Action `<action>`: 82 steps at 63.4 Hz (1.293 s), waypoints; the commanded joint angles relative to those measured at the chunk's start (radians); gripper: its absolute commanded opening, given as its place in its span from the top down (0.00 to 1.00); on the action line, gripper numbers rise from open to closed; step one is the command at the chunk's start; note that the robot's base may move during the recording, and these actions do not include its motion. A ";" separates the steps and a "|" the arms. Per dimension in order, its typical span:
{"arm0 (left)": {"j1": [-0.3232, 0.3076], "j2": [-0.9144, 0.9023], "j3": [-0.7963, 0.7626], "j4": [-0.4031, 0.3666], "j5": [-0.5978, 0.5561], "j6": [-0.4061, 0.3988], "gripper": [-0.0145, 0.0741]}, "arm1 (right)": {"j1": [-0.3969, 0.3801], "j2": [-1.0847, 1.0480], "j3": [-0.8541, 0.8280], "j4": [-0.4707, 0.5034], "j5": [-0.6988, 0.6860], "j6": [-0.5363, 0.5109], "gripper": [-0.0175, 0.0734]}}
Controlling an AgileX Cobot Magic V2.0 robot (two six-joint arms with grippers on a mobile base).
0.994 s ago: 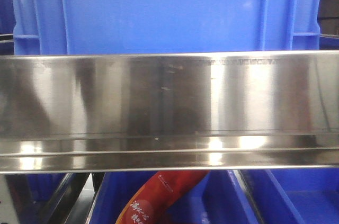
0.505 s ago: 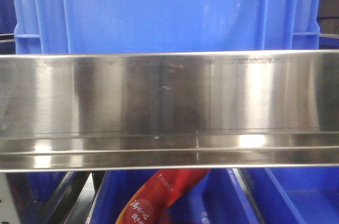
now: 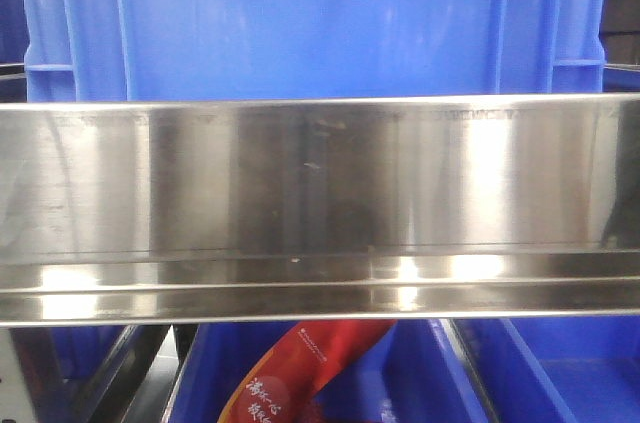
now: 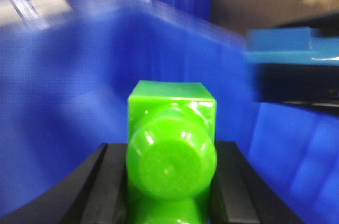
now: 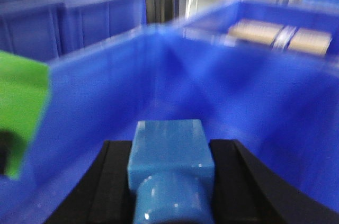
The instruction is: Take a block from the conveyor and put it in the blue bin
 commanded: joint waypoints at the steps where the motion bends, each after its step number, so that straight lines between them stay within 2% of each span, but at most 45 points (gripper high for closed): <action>1: -0.006 0.015 -0.013 -0.009 -0.016 -0.007 0.77 | 0.001 0.020 -0.012 0.043 -0.025 -0.009 0.78; 5: -0.006 0.018 -0.013 -0.009 -0.016 -0.007 0.61 | 0.001 0.023 -0.012 0.069 -0.025 -0.009 0.59; 11: -0.006 0.018 -0.013 -0.009 -0.016 -0.007 0.42 | 0.001 0.023 -0.012 0.071 -0.030 -0.009 0.36; 16: -0.006 0.018 -0.013 -0.006 -0.016 -0.007 0.39 | 0.001 0.023 -0.012 0.071 -0.043 -0.009 0.32; 19: -0.006 0.018 -0.013 -0.006 -0.018 -0.007 0.39 | 0.001 0.018 -0.012 0.074 -0.039 -0.009 0.34; 24: -0.006 0.006 -0.017 -0.006 -0.016 -0.007 0.45 | 0.001 -0.008 -0.012 0.087 -0.002 -0.009 0.44; 31: -0.006 -0.026 -0.017 -0.006 -0.009 -0.007 0.67 | 0.001 -0.061 -0.012 0.089 0.077 -0.009 0.71; 38: -0.006 -0.044 -0.017 -0.005 -0.019 -0.007 0.95 | -0.001 -0.088 -0.012 0.061 0.065 -0.009 0.97; 39: -0.006 -0.044 -0.017 -0.001 -0.019 -0.007 0.96 | -0.003 -0.091 -0.012 0.059 0.058 -0.009 0.99; 54: -0.006 -0.132 -0.013 -0.007 0.017 -0.009 0.96 | -0.051 -0.193 0.013 0.068 0.049 -0.001 0.99; 62: 0.009 -0.219 0.041 0.029 -0.005 -0.009 0.96 | -0.088 -0.296 0.095 0.068 -0.001 -0.001 0.99; 72: 0.066 -0.351 0.188 0.020 -0.028 -0.009 0.96 | -0.153 -0.440 0.256 0.056 -0.051 -0.001 0.99; 82: 0.121 -0.535 0.410 -0.007 -0.114 -0.009 0.96 | -0.194 -0.588 0.461 0.056 -0.064 -0.001 0.99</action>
